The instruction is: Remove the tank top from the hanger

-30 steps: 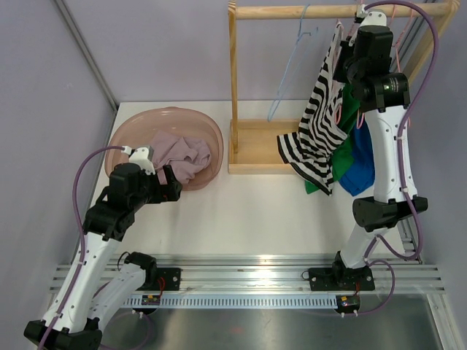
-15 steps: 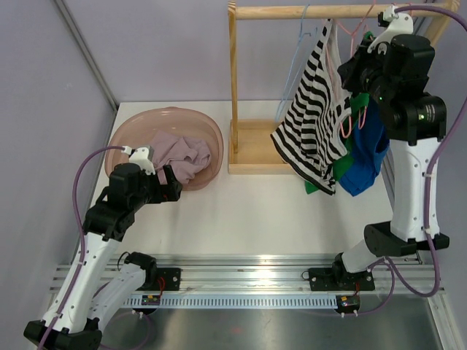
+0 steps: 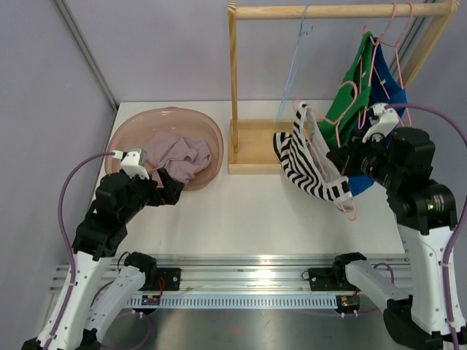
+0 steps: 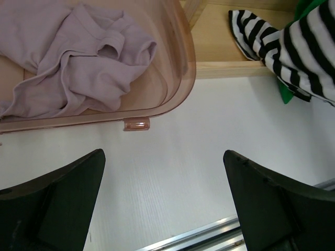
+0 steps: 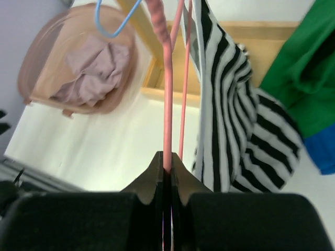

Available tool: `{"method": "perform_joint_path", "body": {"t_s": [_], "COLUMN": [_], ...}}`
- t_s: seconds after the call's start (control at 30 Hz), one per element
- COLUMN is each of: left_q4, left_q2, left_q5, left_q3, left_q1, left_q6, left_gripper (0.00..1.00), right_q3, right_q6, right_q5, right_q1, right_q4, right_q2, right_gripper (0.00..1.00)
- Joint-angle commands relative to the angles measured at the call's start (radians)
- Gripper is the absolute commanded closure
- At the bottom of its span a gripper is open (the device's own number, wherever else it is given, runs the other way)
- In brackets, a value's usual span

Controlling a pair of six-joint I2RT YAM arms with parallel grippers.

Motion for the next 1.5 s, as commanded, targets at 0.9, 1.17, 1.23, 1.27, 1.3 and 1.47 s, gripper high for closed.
{"method": "perform_joint_path", "body": {"t_s": [0.9, 1.17, 1.23, 1.27, 1.3, 1.47], "left_q4": [0.293, 0.319, 0.316, 0.313, 0.313, 0.261], "left_q2": [0.319, 0.361, 0.374, 0.376, 0.378, 0.359], "left_q5": [-0.724, -0.738, -0.745, -0.75, -0.75, -0.829], "left_q3": [0.063, 0.109, 0.121, 0.124, 0.128, 0.14], "left_q1": [-0.868, -0.871, -0.871, -0.871, -0.871, -0.871], "left_q6": [-0.138, -0.099, -0.094, -0.096, -0.097, -0.126], "left_gripper": [0.15, 0.24, 0.33, 0.49, 0.56, 0.96], "right_q3": [-0.694, -0.661, -0.652, -0.634, -0.625, -0.594], "right_q6": [0.439, 0.45, 0.448, 0.436, 0.409, 0.353], "right_q5": [-0.612, -0.677, -0.674, -0.661, -0.649, -0.6], "right_q1": [0.409, 0.421, 0.42, 0.421, 0.42, 0.421], "right_q4": [0.628, 0.619, 0.61, 0.595, 0.555, 0.503], "right_q2": [-0.283, -0.327, -0.337, -0.343, -0.346, -0.36], "right_gripper": [1.0, 1.0, 1.0, 1.0, 1.0, 1.0]}}
